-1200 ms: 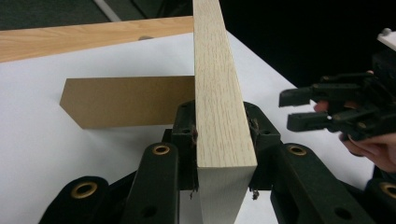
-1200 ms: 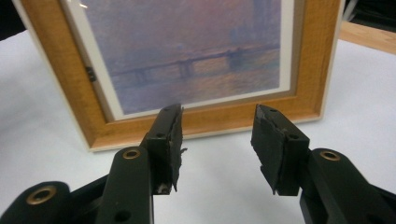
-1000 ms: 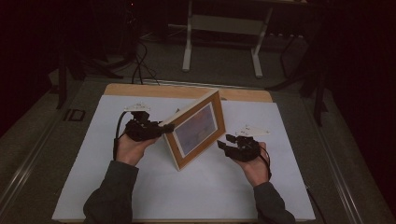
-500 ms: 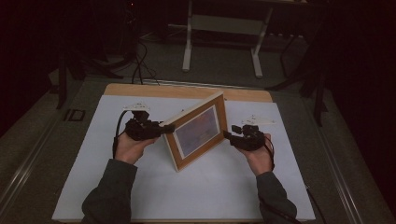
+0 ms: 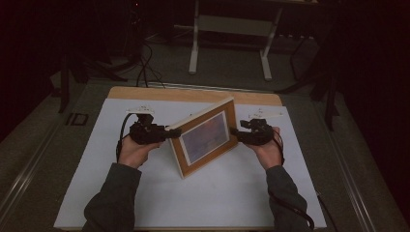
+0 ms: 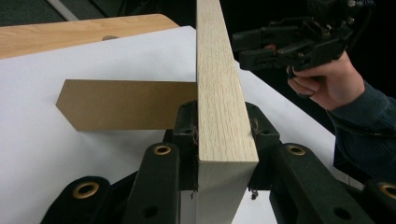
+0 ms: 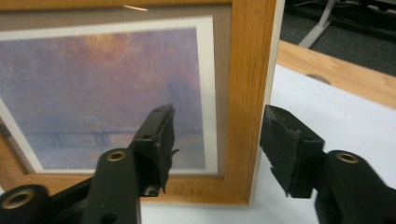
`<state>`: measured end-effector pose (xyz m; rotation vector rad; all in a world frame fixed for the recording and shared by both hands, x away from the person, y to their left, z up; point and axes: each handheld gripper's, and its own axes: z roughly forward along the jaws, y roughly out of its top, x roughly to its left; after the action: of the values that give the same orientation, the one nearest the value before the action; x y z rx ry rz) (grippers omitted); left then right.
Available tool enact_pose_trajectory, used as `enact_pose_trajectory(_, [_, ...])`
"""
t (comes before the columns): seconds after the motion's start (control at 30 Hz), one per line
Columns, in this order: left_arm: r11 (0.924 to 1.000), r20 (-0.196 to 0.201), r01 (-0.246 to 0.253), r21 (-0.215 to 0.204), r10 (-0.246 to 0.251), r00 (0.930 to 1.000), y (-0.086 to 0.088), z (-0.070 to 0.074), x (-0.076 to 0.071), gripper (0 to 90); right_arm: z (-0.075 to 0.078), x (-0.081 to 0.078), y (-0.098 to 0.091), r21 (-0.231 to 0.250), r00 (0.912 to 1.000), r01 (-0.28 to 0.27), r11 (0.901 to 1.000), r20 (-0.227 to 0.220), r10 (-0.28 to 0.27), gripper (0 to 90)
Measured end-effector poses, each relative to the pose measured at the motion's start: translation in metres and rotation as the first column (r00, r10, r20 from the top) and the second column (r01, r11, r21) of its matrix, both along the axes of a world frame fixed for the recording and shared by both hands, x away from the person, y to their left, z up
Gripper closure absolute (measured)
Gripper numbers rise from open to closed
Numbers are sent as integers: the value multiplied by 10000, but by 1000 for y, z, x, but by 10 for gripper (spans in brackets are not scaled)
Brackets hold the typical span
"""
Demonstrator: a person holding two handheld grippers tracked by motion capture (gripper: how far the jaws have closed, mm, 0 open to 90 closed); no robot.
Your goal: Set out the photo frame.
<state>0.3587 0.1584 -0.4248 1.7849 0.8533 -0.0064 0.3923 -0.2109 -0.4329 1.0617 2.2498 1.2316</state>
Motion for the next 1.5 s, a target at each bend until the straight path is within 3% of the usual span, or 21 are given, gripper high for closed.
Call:
enact_pose_trajectory(0.23, [10000, 18, 69, -52, -69, 10000, 1, -1, 1, 716, 10, 15, 4, 76, 9998, -196, 9998, 103, 195, 361])
enact_pose_trajectory(0.4, [9998, 12, 145, -114, -145, 9999, 1, -2, 3, 716, 7, 25, 8, 203, 9996, -285, 9994, -85, 287, 326])
enact_pose_trajectory(0.6, [9995, 39, 280, -145, -280, 9996, 2, -2, 5, 717, 3, 37, 7, 810, 9986, -391, 9959, -319, 418, 303])
enact_pose_trajectory(0.87, [9990, 88, 419, -149, -418, 9991, 2, -3, 8, 716, 6, 50, 6, 958, 9976, -551, 9939, -377, 589, 272])
enact_pose_trajectory(1.03, [9986, 177, 507, -128, -504, 9986, 2, -3, 10, 716, 5, 59, 8, 1021, 9936, -902, 9907, -588, 966, 273])
enact_pose_trajectory(1.23, [9981, 315, 615, 7, -615, 9976, 2, -2, 11, 715, 5, 68, 9, 1365, 9845, -1494, 9793, -720, 1602, 261])
enact_pose_trajectory(1.33, [9976, 446, 672, 148, -678, 9967, 1, -1, 11, 714, 3, 70, 8, 1633, 9814, -1592, 9736, -805, 1740, 264])
enact_pose_trajectory(1.5, [9972, 536, 722, 188, -731, 9959, 1, -1, 12, 714, 3, 68, 4, 1600, 9803, -1671, 9729, -781, 1812, 308])
